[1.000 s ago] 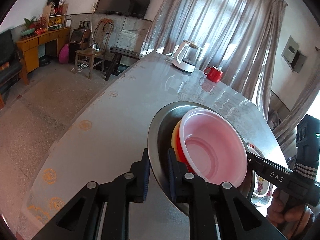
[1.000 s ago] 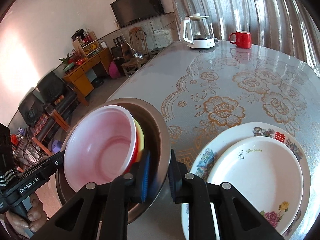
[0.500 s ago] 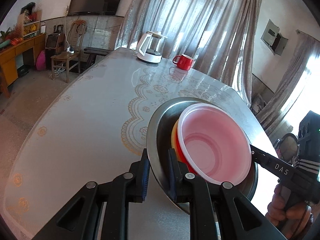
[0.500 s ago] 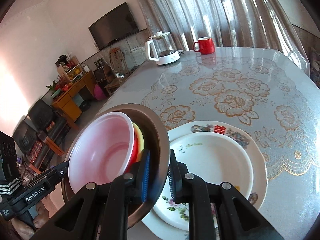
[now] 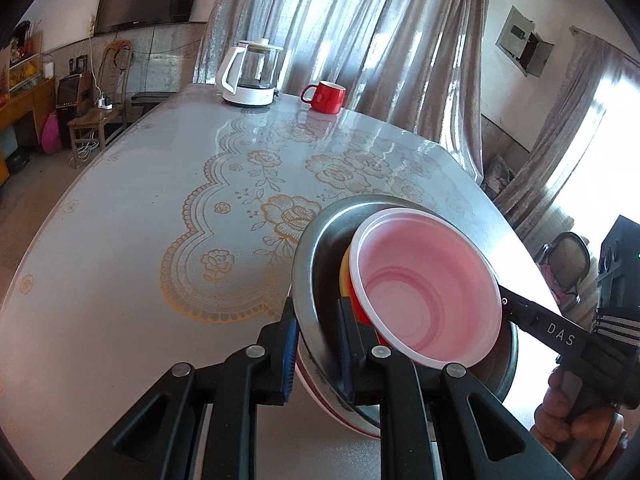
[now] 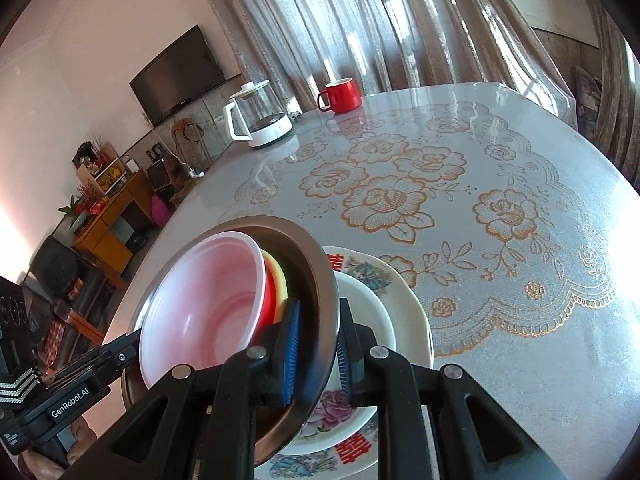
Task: Organize plates and bowls
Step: 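Lift the nested bowls and carry them over the plate stack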
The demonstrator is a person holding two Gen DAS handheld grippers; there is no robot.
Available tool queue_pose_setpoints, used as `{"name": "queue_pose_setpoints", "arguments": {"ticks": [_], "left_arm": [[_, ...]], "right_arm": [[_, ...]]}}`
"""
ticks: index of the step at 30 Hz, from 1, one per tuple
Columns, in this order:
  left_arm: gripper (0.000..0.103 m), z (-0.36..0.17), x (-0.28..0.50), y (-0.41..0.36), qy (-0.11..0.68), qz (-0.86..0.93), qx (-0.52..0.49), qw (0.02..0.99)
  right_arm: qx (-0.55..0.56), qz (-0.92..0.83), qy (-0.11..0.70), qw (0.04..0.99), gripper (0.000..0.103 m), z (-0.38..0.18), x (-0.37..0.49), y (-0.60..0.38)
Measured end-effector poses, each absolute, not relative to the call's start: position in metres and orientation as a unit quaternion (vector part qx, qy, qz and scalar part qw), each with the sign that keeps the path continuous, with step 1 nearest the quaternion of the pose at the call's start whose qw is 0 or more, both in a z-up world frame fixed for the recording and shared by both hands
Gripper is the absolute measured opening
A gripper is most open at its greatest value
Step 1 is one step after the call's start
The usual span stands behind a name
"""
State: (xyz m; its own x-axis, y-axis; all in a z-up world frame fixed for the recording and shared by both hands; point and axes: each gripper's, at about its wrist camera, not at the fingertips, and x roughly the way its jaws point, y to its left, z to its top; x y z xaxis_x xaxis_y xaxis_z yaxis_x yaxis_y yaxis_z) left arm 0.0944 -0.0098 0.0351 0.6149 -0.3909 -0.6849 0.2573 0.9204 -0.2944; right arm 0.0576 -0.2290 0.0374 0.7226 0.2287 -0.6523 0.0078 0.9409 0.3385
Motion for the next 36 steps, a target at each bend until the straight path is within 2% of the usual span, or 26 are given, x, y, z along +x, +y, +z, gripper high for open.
{"name": "queue_pose_setpoints", "arguments": {"ticks": [14, 36], "left_arm": [[0.018, 0.014, 0.095, -0.030, 0.429, -0.190, -0.067, 0.881], [0.020, 0.014, 0.088, -0.030, 0.406, -0.171, -0.065, 0.896]], "right_arm": [[0.174, 0.033, 0.388, 0.904, 0.017, 0.013, 0.065, -0.255], [0.166, 0.026, 0.393, 0.904, 0.017, 0.004, 0.060, -0.254]]}}
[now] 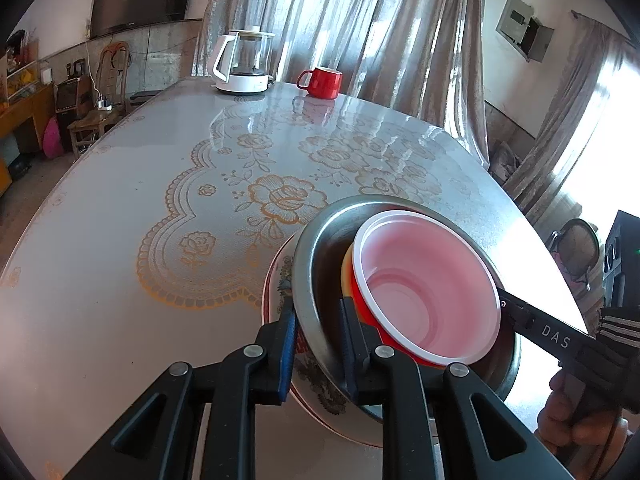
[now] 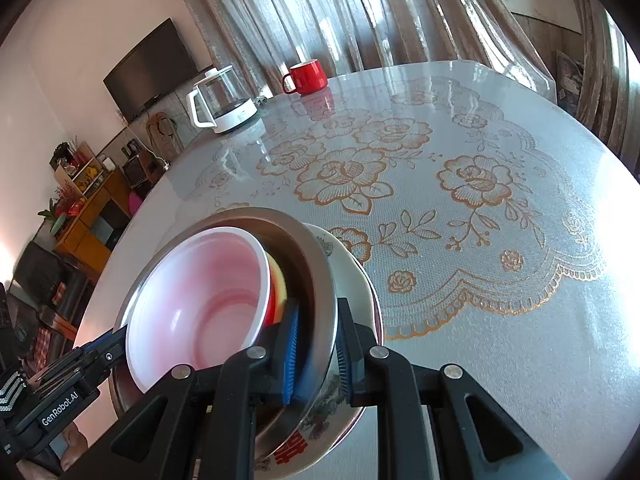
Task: Organize plates and bowls
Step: 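Lift the nested bowls and carry them over the plate stack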
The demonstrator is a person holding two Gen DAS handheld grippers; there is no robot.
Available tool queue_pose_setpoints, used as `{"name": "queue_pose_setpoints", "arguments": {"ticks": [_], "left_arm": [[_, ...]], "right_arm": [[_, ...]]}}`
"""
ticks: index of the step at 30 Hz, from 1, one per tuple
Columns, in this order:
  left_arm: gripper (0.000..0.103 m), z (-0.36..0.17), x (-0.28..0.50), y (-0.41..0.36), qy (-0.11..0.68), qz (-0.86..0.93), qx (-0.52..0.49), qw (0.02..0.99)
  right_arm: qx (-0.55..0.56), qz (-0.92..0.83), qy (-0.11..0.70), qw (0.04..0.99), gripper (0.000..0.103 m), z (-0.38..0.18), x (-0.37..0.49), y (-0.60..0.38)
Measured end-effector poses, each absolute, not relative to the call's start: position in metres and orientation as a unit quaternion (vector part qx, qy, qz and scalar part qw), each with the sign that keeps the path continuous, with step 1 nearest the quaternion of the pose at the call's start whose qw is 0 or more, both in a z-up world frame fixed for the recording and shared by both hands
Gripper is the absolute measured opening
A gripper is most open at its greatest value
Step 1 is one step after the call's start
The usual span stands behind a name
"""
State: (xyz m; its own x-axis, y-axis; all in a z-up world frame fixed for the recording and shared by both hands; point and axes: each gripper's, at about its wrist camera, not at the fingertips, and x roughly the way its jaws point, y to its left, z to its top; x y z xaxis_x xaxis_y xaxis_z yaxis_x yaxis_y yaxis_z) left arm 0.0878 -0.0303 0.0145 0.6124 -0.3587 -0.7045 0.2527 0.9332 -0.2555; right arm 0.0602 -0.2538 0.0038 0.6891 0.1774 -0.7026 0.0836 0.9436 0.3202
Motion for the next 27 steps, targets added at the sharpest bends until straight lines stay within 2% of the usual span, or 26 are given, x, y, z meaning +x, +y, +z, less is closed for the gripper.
{"name": "queue_pose_setpoints", "arguments": {"ticks": [9, 11, 27], "left_arm": [[0.023, 0.017, 0.081, -0.029, 0.398, -0.165, -0.064, 0.900], [0.024, 0.017, 0.078, -0.030, 0.395, -0.165, -0.061, 0.901], [0.025, 0.018, 0.072, -0.029, 0.392, -0.165, -0.062, 0.903]], "right_arm": [[0.162, 0.025, 0.387, 0.907, 0.021, 0.008, 0.053, -0.251], [0.156, 0.025, 0.385, 0.909, 0.025, 0.009, 0.051, -0.248], [0.160, 0.025, 0.381, 0.910, 0.025, 0.010, 0.041, -0.246]]}}
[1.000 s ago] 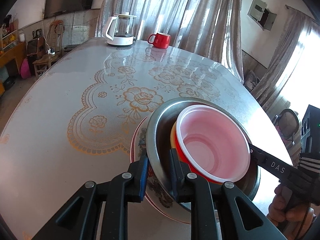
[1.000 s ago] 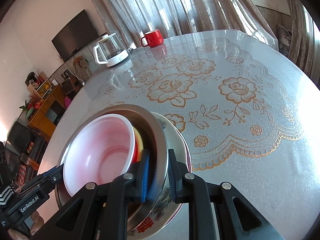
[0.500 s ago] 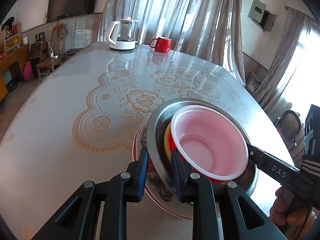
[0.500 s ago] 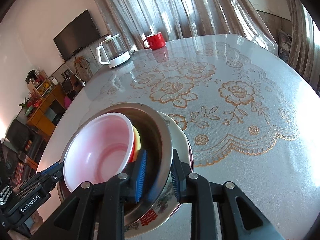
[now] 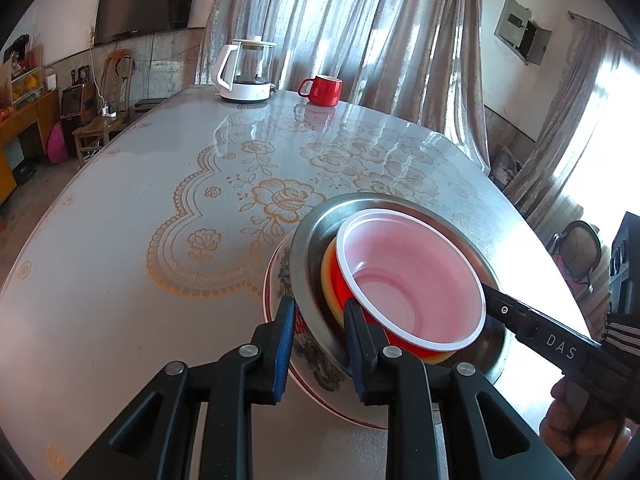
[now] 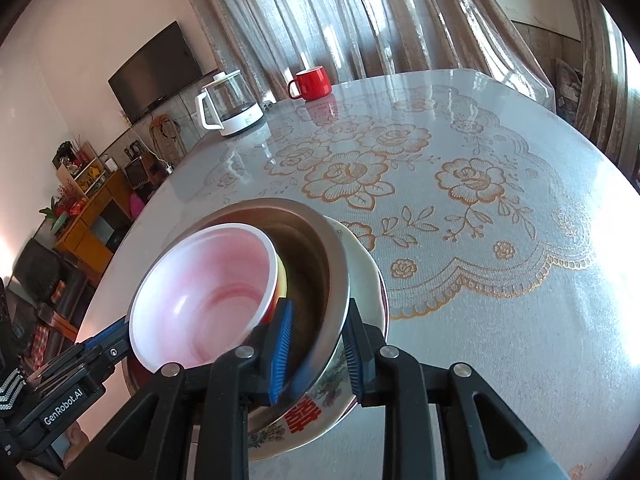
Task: Organize plates and bowls
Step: 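Lift the nested bowls and carry them over the plate stack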
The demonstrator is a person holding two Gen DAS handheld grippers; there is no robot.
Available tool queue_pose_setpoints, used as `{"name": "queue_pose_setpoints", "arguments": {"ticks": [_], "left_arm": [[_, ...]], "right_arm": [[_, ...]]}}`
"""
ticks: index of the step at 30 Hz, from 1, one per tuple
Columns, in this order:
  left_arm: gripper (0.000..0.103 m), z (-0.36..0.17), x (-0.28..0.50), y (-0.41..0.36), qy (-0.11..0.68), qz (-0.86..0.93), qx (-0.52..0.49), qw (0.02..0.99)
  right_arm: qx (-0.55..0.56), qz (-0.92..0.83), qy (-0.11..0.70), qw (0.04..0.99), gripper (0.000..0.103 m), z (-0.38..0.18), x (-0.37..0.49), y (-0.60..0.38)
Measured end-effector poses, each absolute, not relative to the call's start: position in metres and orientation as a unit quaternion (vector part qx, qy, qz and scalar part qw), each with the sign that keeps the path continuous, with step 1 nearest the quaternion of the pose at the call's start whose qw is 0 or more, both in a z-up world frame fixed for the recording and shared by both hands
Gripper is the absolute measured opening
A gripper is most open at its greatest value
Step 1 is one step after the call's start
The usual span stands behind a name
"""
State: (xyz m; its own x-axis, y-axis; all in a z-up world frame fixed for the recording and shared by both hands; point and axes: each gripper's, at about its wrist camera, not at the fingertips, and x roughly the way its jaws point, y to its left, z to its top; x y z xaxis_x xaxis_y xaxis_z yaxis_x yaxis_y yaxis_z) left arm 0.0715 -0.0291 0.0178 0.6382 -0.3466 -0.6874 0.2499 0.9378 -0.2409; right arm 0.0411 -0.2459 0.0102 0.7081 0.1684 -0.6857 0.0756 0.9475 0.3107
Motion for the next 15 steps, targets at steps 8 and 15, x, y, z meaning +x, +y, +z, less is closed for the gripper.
{"name": "queue_pose_setpoints", "arguments": {"ticks": [8, 15], "left_arm": [[0.025, 0.0170, 0.0695, -0.0287, 0.388, -0.165, -0.063, 0.905], [0.026, 0.0166, 0.0686, -0.0294, 0.386, -0.163, -0.062, 0.906]], "right_arm": [[0.160, 0.021, 0.379, 0.911, 0.019, 0.0072, 0.0366, -0.2430], [0.156, 0.016, 0.372, 0.915, 0.019, 0.0056, 0.0409, -0.2420]]}}
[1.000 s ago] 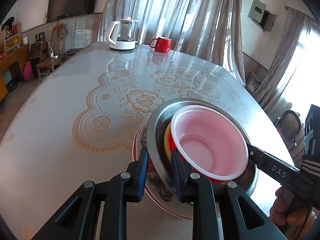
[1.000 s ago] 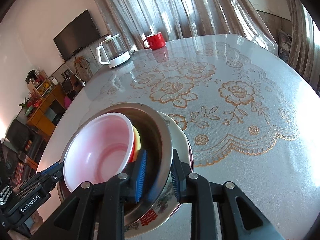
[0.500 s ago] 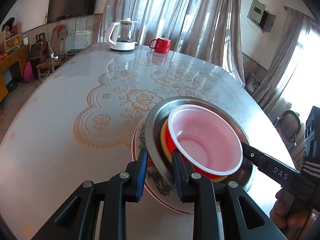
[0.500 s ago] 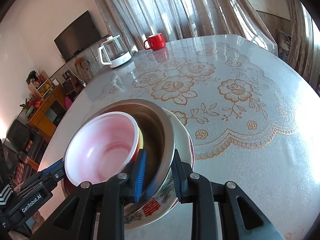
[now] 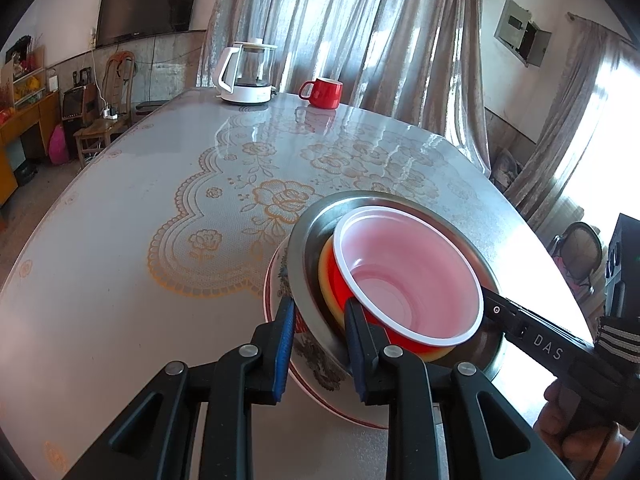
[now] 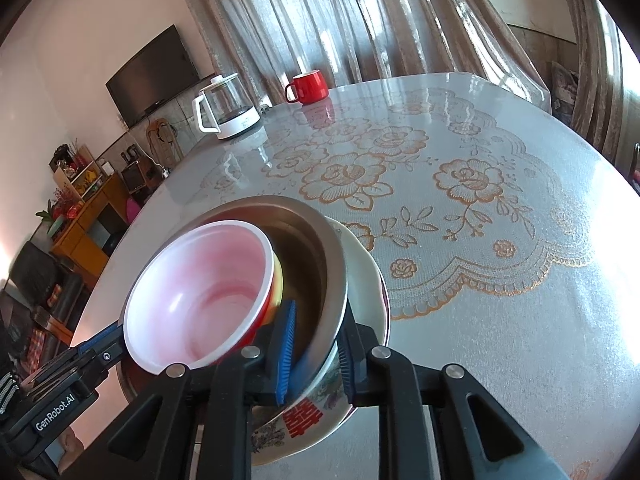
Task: Organize plates and bowls
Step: 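Lift the nested bowls and carry them over the plate stack, then lower the steel bowl onto the plates and open the left gripper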
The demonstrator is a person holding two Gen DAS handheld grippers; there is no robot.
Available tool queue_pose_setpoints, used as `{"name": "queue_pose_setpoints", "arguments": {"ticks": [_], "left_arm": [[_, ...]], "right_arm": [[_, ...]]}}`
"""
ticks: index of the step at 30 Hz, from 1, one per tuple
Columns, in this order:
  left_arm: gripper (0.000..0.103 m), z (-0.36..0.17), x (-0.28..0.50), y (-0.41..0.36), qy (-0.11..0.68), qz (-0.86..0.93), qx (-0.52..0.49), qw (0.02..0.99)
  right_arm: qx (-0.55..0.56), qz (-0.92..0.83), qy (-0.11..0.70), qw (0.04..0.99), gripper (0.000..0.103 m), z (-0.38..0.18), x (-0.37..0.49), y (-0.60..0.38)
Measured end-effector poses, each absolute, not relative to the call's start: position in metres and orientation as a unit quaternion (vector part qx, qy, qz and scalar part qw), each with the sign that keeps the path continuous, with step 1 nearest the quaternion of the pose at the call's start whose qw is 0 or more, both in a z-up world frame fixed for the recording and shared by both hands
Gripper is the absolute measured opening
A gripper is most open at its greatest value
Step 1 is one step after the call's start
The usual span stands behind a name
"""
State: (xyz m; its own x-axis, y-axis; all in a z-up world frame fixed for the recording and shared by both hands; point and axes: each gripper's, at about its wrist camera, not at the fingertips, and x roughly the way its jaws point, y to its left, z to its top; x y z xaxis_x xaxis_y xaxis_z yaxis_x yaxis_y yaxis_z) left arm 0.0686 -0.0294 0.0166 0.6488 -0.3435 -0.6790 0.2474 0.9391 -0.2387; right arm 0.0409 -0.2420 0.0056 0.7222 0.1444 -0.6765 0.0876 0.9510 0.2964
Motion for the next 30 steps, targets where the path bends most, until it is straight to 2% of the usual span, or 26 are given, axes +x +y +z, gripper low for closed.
{"name": "queue_pose_setpoints", "arguments": {"ticks": [30], "left_arm": [[0.026, 0.019, 0.065, -0.032, 0.377, -0.139, -0.053, 0.914]], "right_arm": [[0.138, 0.034, 0.368, 0.919, 0.028, 0.008, 0.024, -0.233]]}}
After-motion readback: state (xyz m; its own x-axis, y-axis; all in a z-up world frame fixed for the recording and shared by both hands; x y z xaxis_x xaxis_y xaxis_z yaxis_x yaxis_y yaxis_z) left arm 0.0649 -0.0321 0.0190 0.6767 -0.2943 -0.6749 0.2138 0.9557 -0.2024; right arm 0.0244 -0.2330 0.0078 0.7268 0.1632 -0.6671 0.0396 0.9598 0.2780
